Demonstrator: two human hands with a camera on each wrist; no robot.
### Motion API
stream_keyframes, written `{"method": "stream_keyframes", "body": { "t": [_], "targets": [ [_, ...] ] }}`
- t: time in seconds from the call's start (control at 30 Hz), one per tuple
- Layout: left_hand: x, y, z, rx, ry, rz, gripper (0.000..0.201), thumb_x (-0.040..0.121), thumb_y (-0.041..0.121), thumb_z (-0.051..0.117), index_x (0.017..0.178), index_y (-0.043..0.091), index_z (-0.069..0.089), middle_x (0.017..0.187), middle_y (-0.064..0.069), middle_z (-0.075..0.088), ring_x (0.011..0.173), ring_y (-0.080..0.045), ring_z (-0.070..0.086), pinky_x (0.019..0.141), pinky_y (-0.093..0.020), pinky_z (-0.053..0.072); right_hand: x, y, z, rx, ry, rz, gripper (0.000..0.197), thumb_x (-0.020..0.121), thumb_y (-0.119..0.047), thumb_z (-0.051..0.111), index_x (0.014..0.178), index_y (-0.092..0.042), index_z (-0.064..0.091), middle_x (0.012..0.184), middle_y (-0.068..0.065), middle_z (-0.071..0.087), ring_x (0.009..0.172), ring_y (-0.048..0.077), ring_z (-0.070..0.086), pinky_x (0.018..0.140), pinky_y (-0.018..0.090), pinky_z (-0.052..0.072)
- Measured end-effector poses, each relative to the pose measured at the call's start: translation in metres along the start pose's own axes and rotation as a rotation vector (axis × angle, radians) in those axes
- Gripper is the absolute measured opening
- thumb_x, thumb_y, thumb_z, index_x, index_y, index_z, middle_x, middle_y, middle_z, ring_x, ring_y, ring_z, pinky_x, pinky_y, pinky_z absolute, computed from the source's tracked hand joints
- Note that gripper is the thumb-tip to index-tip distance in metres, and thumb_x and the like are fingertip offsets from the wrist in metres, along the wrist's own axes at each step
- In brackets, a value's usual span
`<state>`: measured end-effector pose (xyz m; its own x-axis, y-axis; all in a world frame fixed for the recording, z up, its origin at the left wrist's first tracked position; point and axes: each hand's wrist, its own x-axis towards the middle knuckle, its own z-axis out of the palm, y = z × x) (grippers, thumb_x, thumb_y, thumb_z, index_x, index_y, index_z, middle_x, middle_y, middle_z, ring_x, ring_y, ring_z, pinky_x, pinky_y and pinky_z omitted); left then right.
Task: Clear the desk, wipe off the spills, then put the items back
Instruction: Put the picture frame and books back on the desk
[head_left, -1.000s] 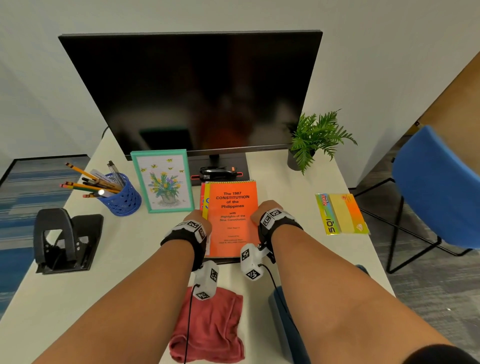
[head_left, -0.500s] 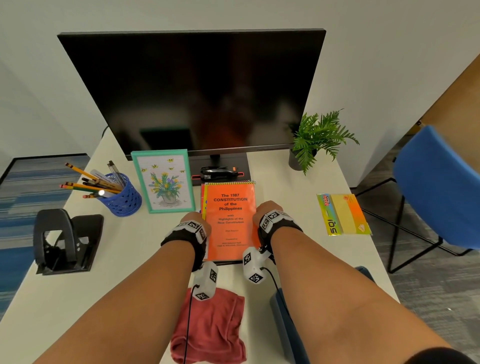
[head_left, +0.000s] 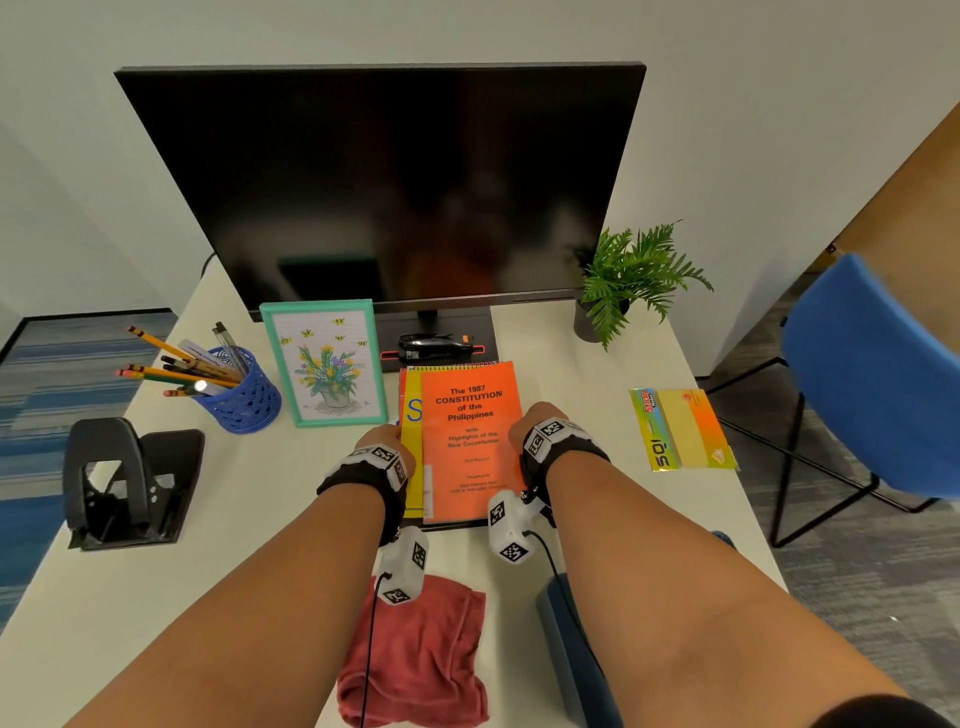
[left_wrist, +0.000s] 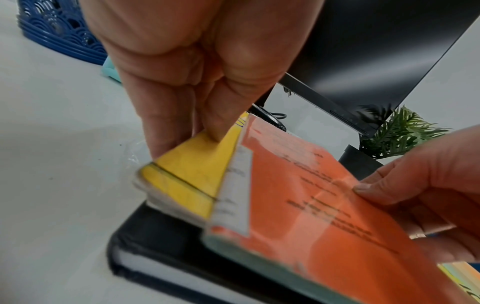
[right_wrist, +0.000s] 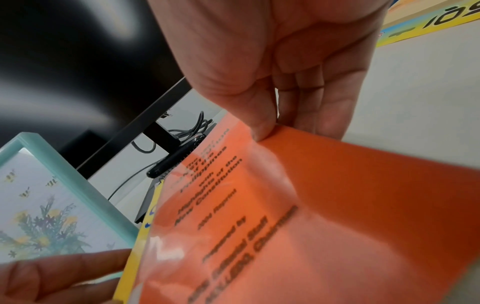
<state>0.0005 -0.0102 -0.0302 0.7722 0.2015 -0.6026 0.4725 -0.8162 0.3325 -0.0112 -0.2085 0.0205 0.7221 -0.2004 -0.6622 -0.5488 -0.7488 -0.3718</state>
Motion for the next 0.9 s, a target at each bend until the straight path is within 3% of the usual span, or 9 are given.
{"method": "stream_keyframes", "body": {
  "t": [0.13,0.27,0.3,0.37,0.4,0.47,0.63,0.8,0.9],
  "targets": [
    [-0.002,0.001,0.0,-0.013,0.022,0.019,0.031,0.092,0.005,0.047,0.119,0.013,0.058,0.118,-0.01,0.062,0.103,-0.029,0.06,0.079,-0.028,0.044,0.001,-0.007,-0.004,-0.025,0.059,-0.025,0.026,0.084,-0.009,0.058,0.062,-0.015,0.045,0.076,0.003,0.053,0.08,0.023,0.059,0.074,0.025,0.049],
    [-0.001,0.0,0.003,-0.005,0.026,0.048,0.024,0.088,0.014,0.053,0.11,0.016,0.063,0.107,-0.008,0.067,0.084,-0.024,0.06,0.072,-0.027,0.046,0.002,-0.012,-0.001,0.011,0.085,-0.076,0.031,0.088,-0.006,0.053,0.059,-0.012,0.044,0.062,0.002,0.046,0.053,0.015,0.045,0.053,0.019,0.038],
    [-0.001,0.0,0.003,0.004,0.027,0.042,0.025,0.087,0.012,0.053,0.109,0.016,0.063,0.106,-0.008,0.067,0.082,-0.024,0.059,0.071,-0.027,0.046,0.003,-0.013,-0.001,0.029,0.087,-0.085,0.026,0.089,-0.006,0.052,0.064,-0.011,0.049,0.067,0.004,0.05,0.056,0.016,0.048,0.056,0.02,0.041],
    [-0.002,-0.001,0.003,0.01,0.034,0.046,0.026,0.087,0.011,0.051,0.11,0.016,0.062,0.105,-0.008,0.066,0.082,-0.024,0.06,0.07,-0.027,0.046,0.002,-0.014,-0.002,0.046,0.061,-0.096,0.013,0.092,-0.008,0.05,0.098,-0.007,0.061,0.097,0.009,0.062,0.087,0.024,0.063,0.078,0.027,0.047],
    [-0.001,-0.001,0.004,0.014,0.037,0.047,0.026,0.087,0.011,0.051,0.11,0.017,0.062,0.105,-0.007,0.066,0.082,-0.024,0.06,0.069,-0.027,0.045,0.004,-0.012,-0.001,0.036,0.065,-0.096,0.025,0.093,-0.009,0.05,0.117,-0.007,0.058,0.114,0.01,0.061,0.103,0.027,0.061,0.086,0.029,0.047],
    [-0.001,-0.002,0.003,0.023,0.038,0.046,0.028,0.087,0.011,0.051,0.113,0.017,0.061,0.101,-0.005,0.064,0.082,-0.023,0.058,0.07,-0.027,0.044,0.003,-0.012,-0.001,-0.004,0.056,-0.109,0.037,0.093,-0.007,0.049,0.129,-0.008,0.052,0.127,0.012,0.058,0.115,0.028,0.058,0.091,0.03,0.046],
    [0.002,-0.002,0.004,0.044,0.055,0.06,0.03,0.09,0.01,0.048,0.117,0.016,0.059,0.099,-0.002,0.057,0.083,-0.021,0.054,0.073,-0.027,0.042,-0.003,-0.014,-0.001,-0.05,0.041,-0.116,0.038,0.091,-0.005,0.05,0.129,-0.005,0.057,0.128,0.013,0.06,0.116,0.028,0.059,0.095,0.031,0.047],
    [-0.006,0.01,0.004,0.06,0.086,0.084,0.046,0.09,0.011,0.051,0.135,0.014,0.045,0.129,-0.011,0.055,0.111,-0.029,0.057,0.086,-0.03,0.045,-0.008,-0.009,-0.009,-0.056,0.078,-0.098,0.037,0.092,-0.009,0.051,0.129,-0.007,0.054,0.131,0.01,0.057,0.118,0.026,0.057,0.094,0.029,0.045],
    [-0.012,0.023,0.004,0.147,0.114,0.139,0.059,0.082,0.013,0.057,0.138,0.02,0.043,0.137,-0.011,0.045,0.116,-0.031,0.055,0.097,-0.035,0.049,-0.013,-0.002,-0.018,-0.214,0.076,-0.105,0.019,0.087,-0.01,0.057,0.105,-0.009,0.062,0.124,0.01,0.059,0.113,0.028,0.058,0.094,0.031,0.048]
  ]
}}
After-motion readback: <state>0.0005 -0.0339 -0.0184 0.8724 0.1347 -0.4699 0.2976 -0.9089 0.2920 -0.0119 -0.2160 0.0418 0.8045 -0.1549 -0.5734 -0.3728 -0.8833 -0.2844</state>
